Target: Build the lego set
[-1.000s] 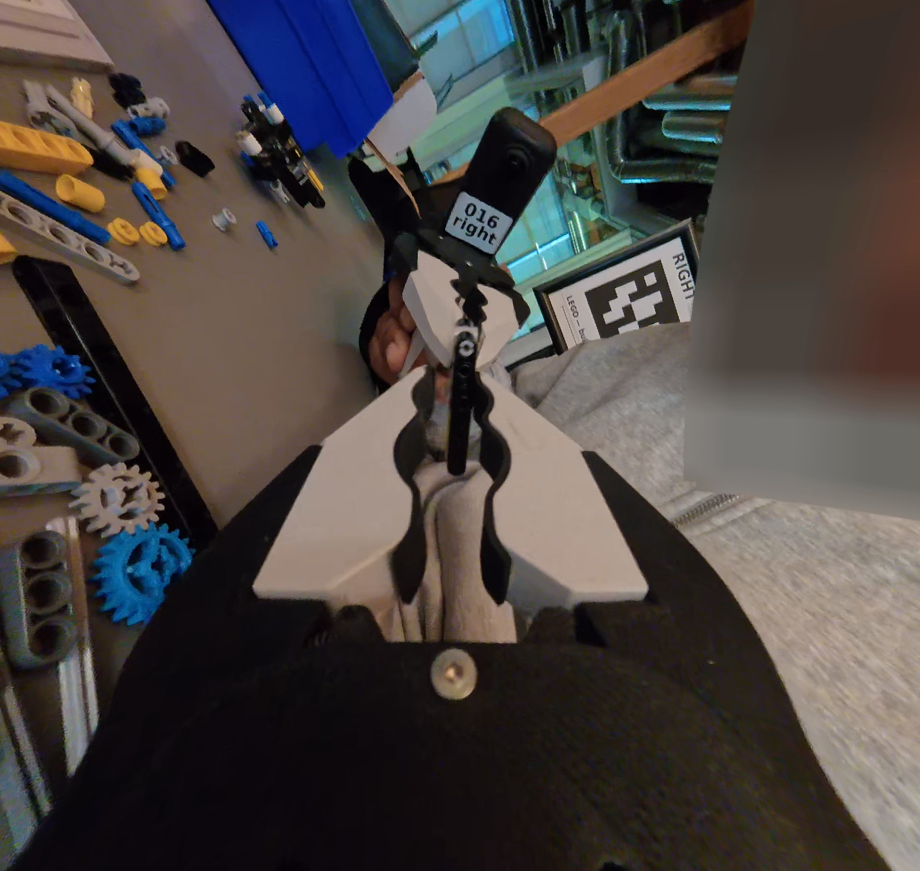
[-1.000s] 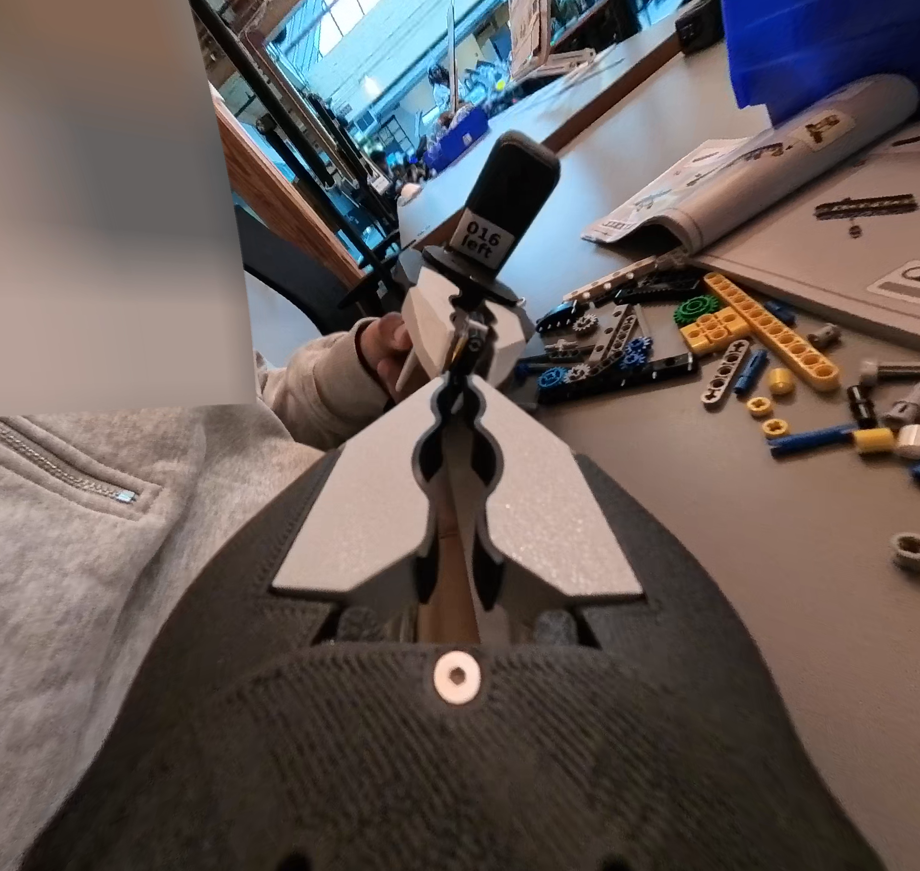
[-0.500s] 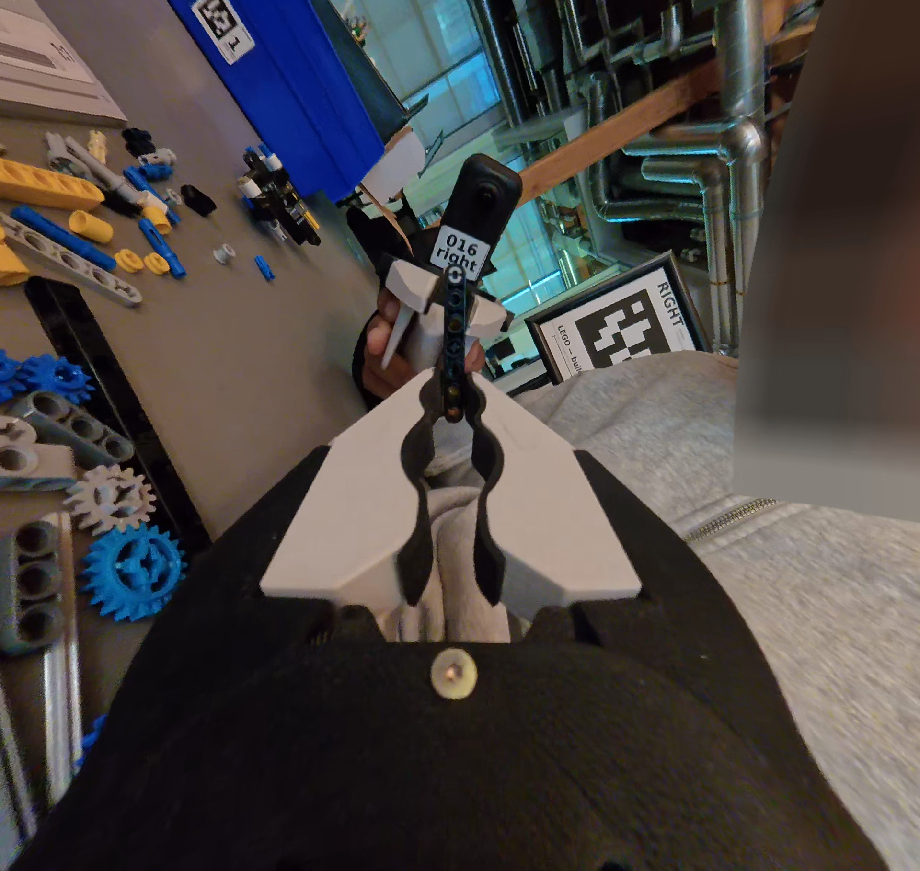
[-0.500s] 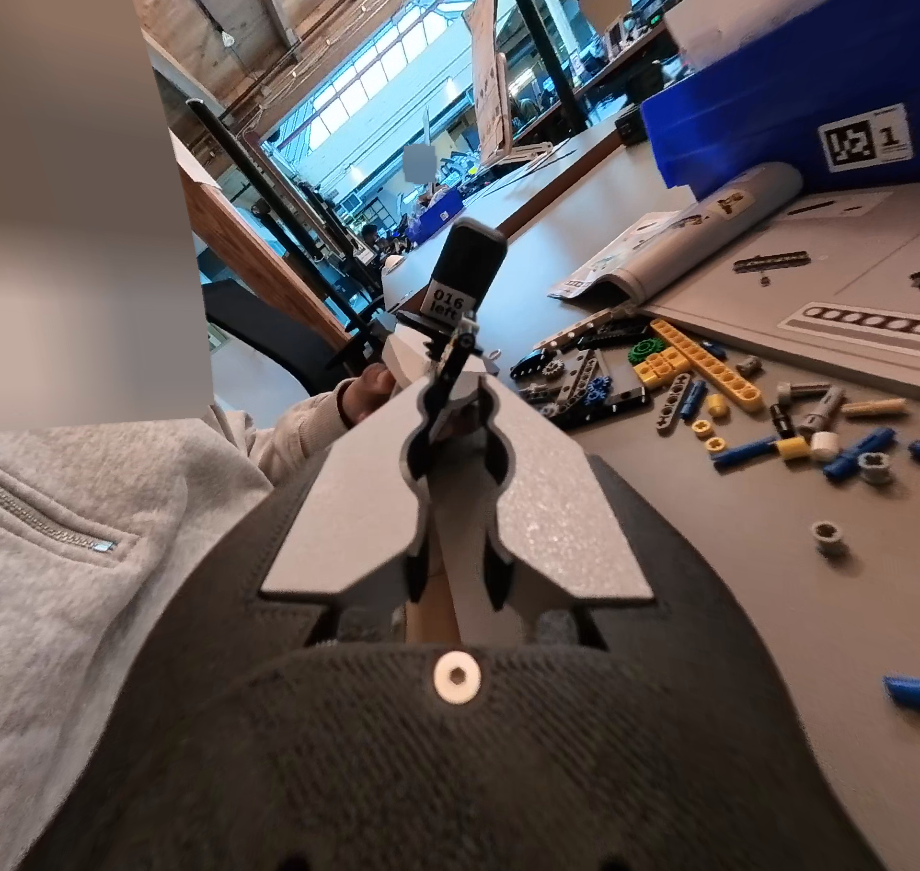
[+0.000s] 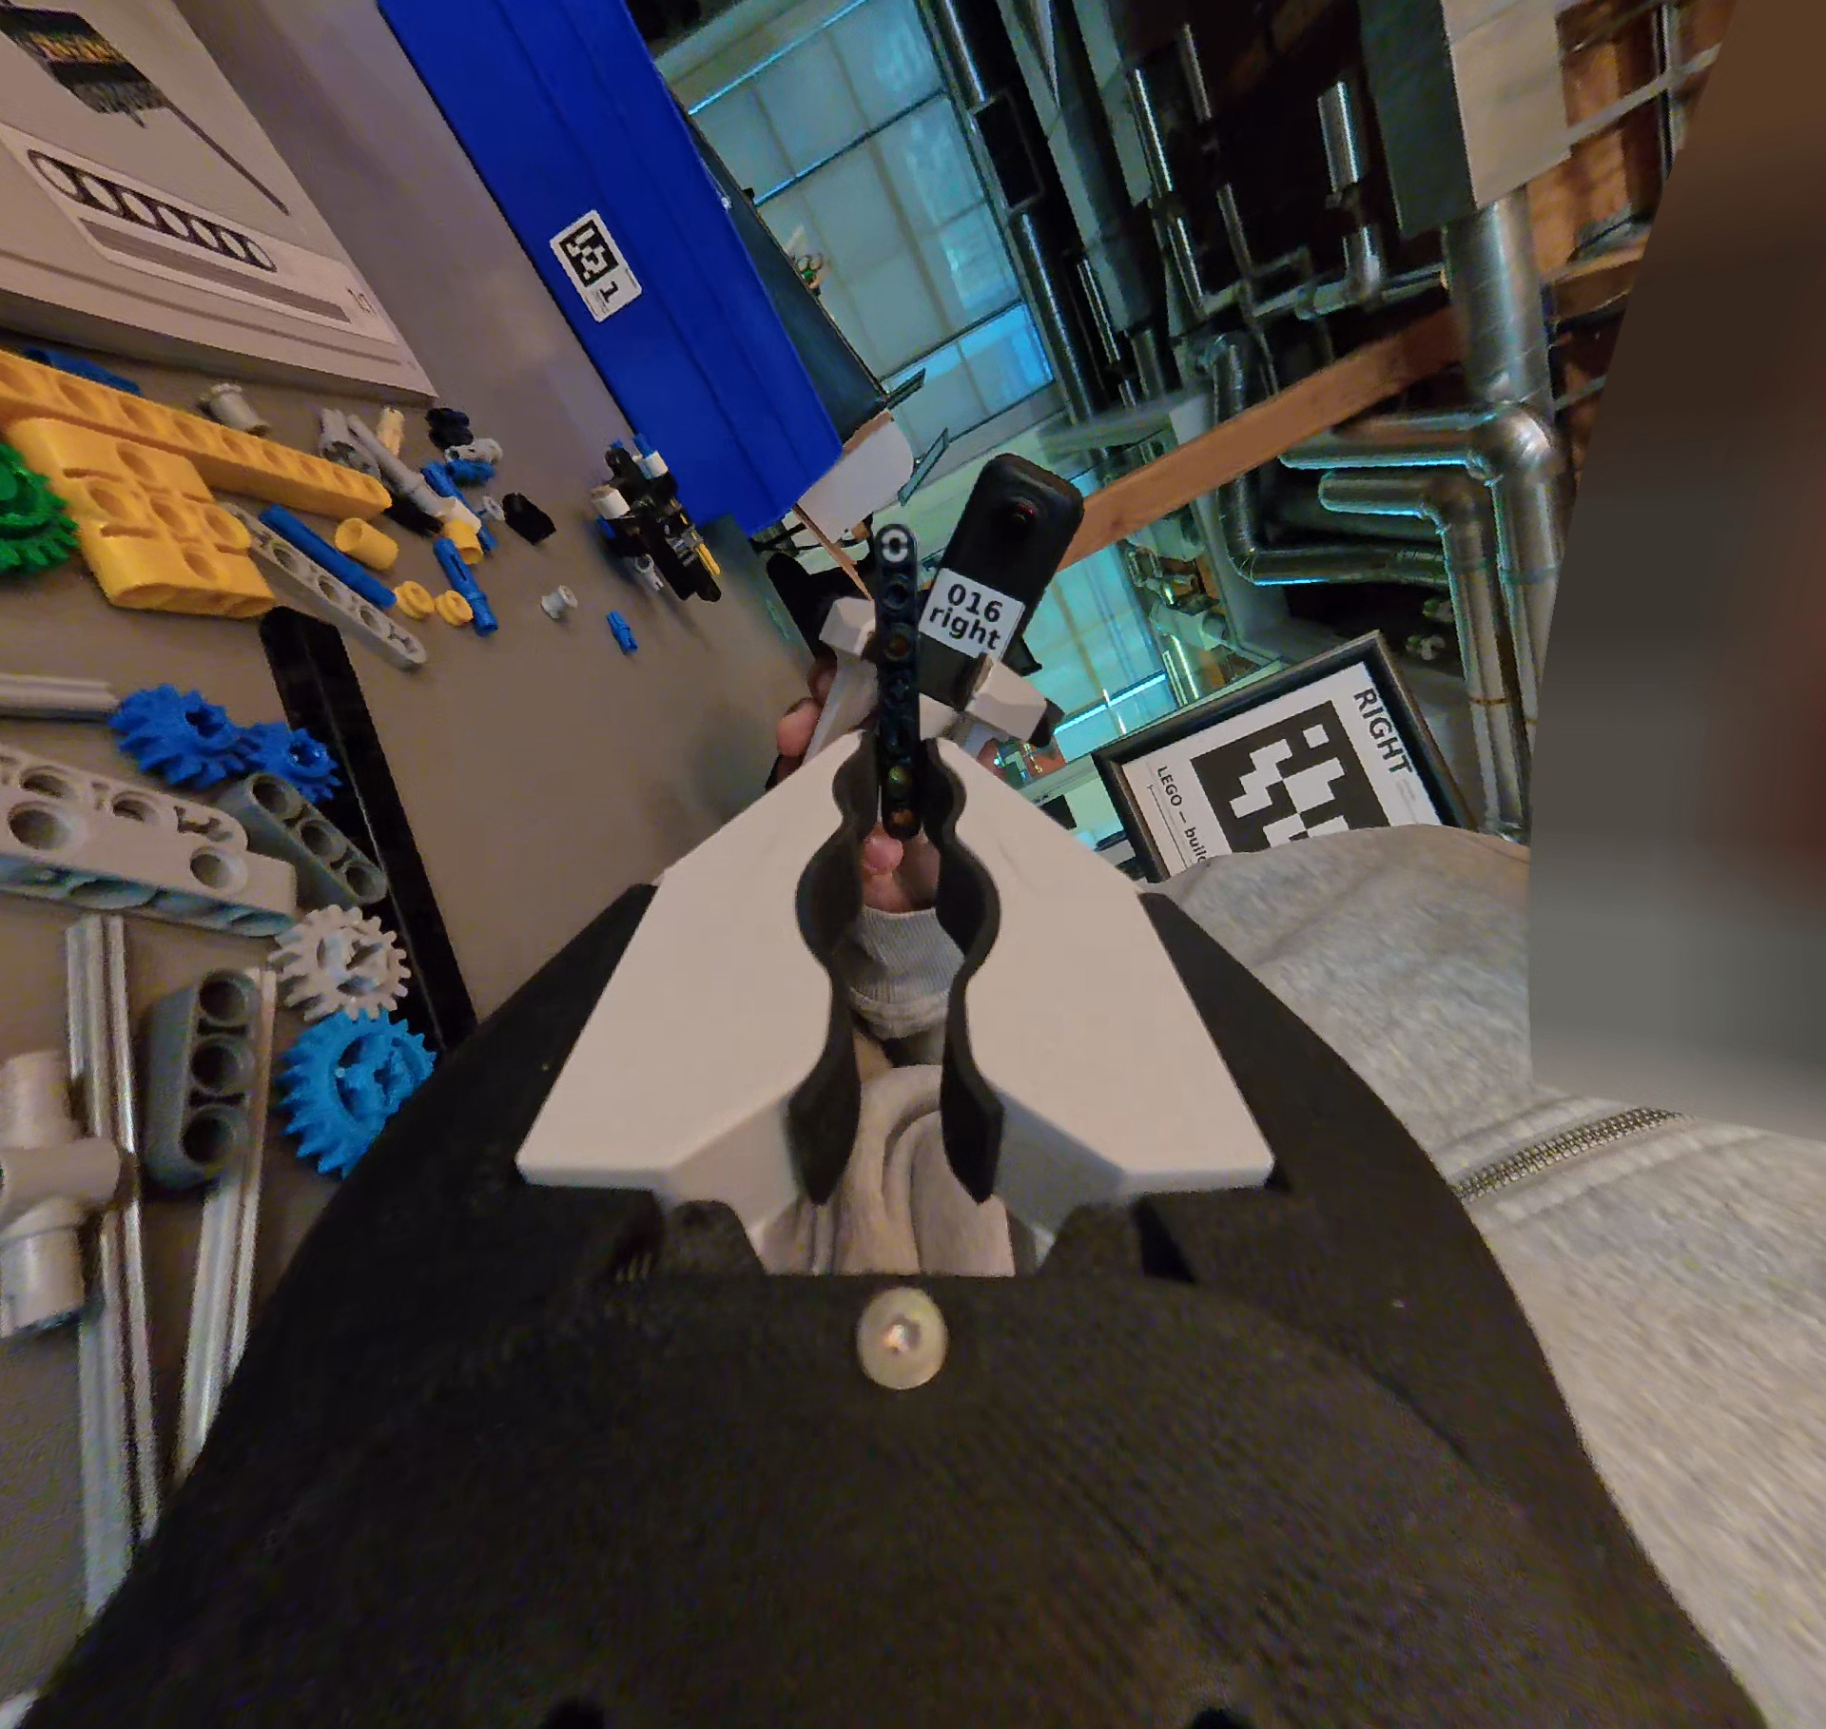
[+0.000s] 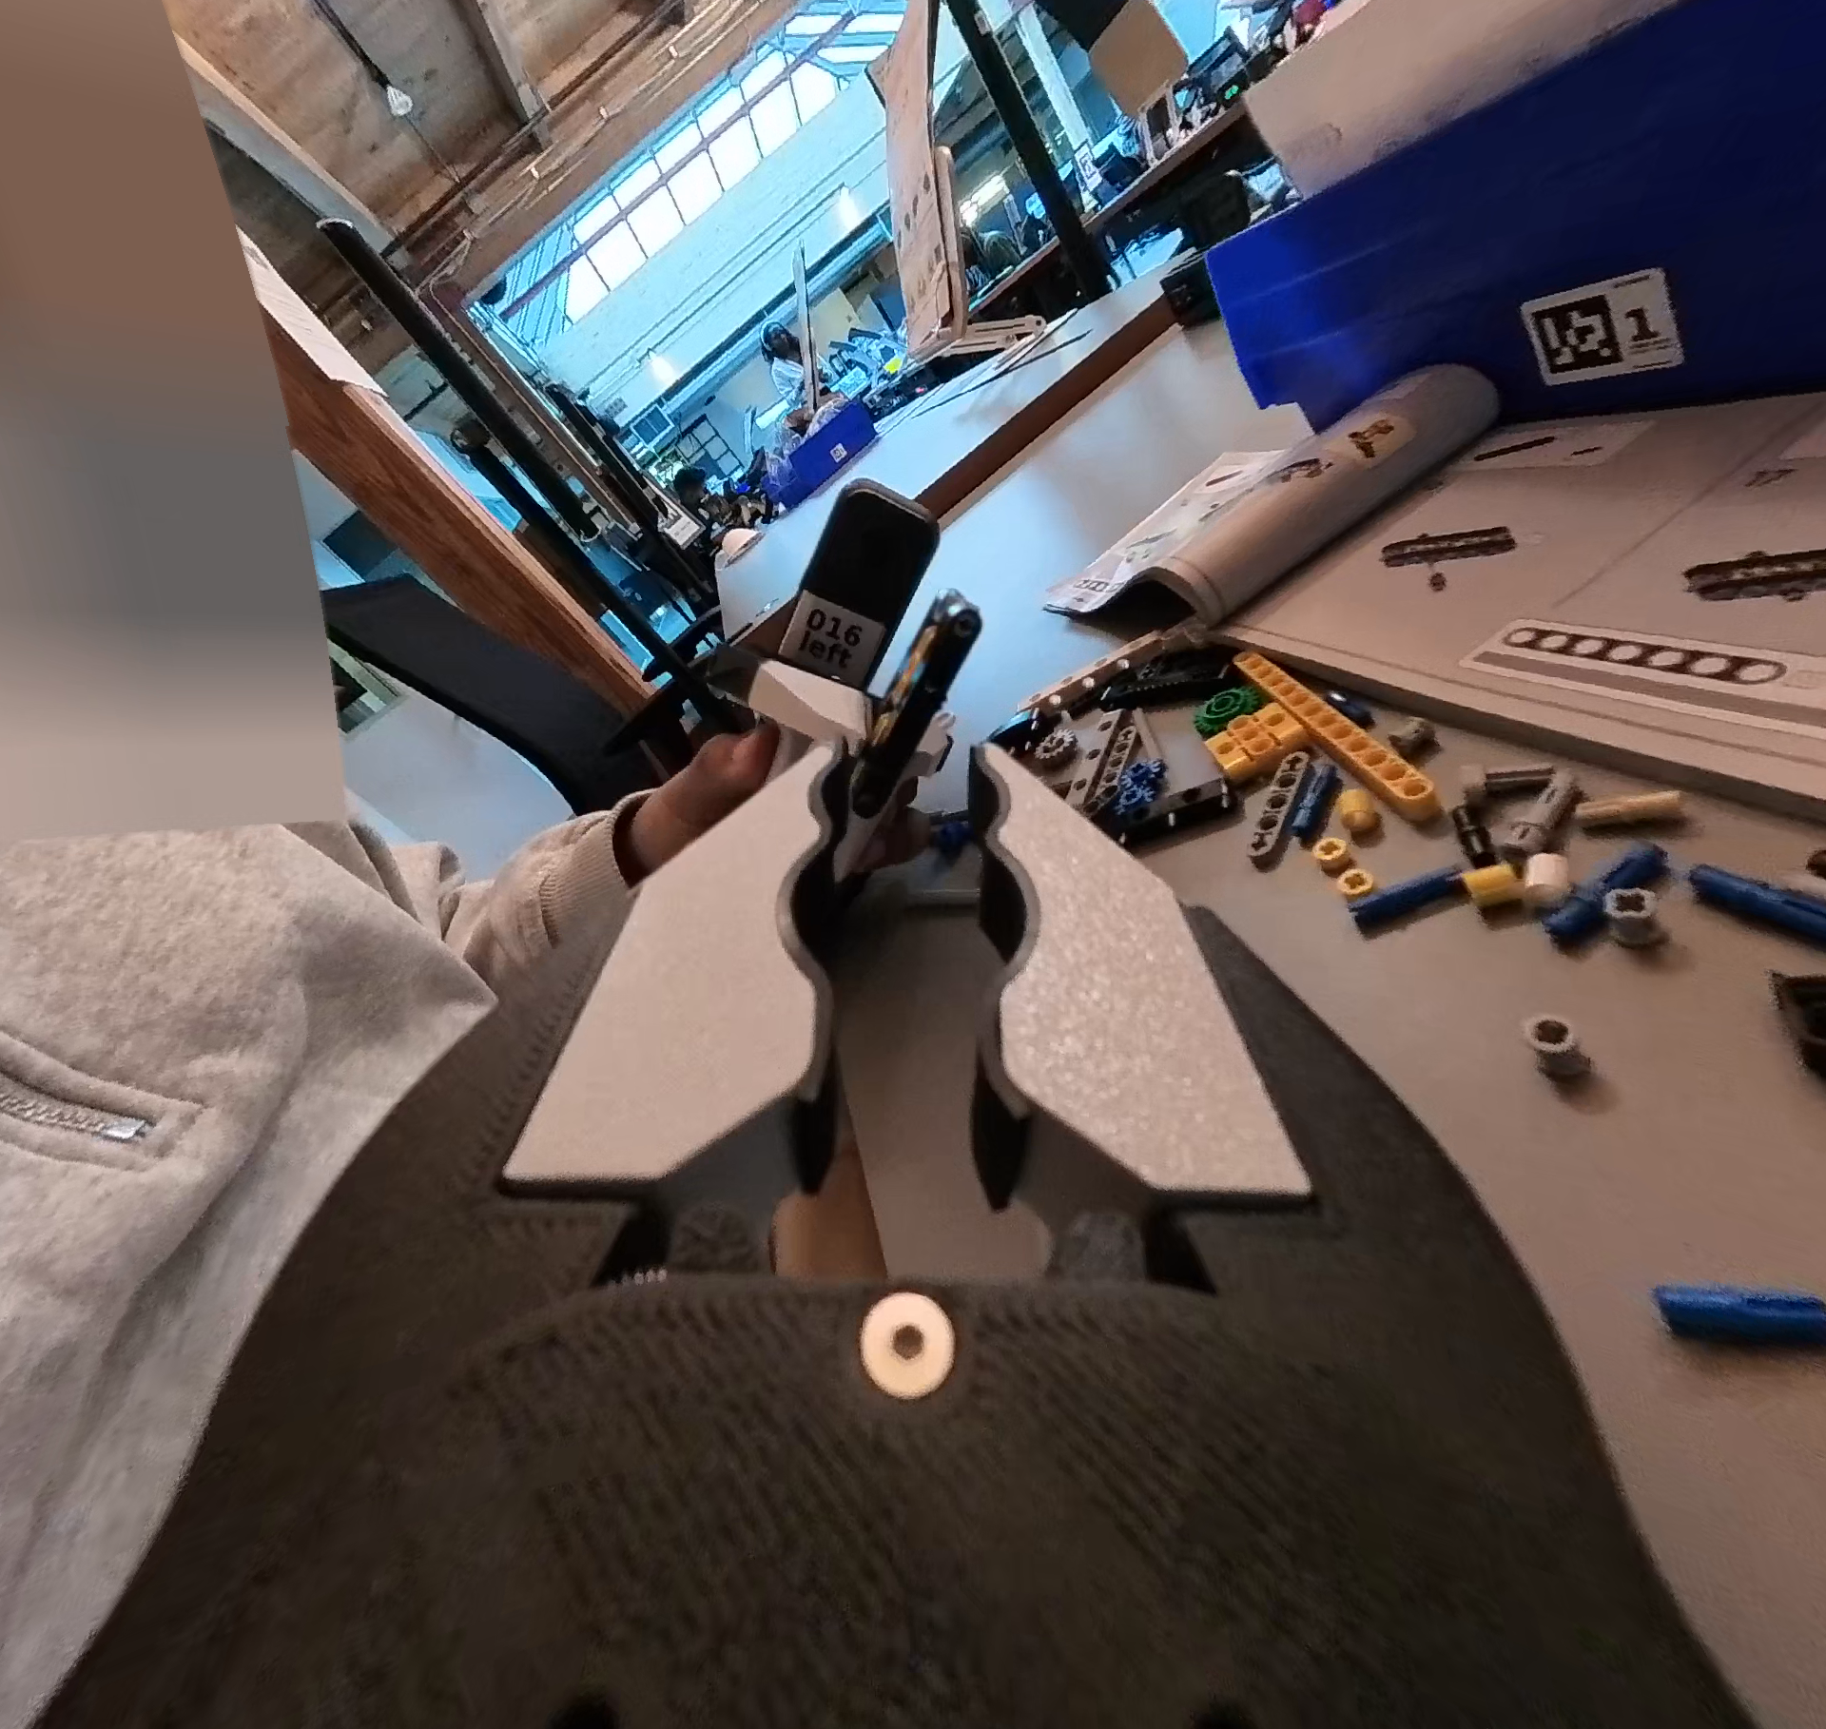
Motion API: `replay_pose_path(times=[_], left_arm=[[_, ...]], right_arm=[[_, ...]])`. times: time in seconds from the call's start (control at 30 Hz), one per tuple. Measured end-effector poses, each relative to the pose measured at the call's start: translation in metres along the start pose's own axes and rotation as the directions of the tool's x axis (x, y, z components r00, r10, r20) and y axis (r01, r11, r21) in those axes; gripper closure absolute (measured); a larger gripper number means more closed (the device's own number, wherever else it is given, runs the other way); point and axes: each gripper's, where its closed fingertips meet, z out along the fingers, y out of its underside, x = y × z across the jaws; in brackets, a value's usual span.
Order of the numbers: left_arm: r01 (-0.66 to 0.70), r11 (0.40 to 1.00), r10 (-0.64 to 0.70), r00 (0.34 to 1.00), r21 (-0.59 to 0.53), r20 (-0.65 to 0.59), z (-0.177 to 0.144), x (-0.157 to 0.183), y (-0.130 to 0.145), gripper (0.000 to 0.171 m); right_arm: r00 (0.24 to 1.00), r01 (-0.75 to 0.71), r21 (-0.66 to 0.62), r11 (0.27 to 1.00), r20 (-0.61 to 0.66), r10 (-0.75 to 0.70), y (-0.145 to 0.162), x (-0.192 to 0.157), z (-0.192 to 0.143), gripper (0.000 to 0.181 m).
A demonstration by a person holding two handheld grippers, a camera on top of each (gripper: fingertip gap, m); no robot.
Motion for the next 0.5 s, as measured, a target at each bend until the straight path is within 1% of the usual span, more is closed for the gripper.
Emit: replay_pose_path(times=[0.3, 0.5], left_arm=[[-0.074, 0.997, 0.075, 0.996, -0.028, 0.040, 0.0047, -0.0026, 0.0046, 0.165], [-0.099, 0.995, 0.101, 0.994, -0.033, 0.052, 0.0068, -0.0042, 0.0046, 0.165]], right_arm=[[0.999, 0.031, -0.022, 0.999, -0.015, -0.032, 0.0032, -0.0008, 0.0025, 0.160], [1.000, 0.013, -0.020, 1.000, -0.012, -0.014, 0.0019, 0.0009, 0.0033, 0.159]])
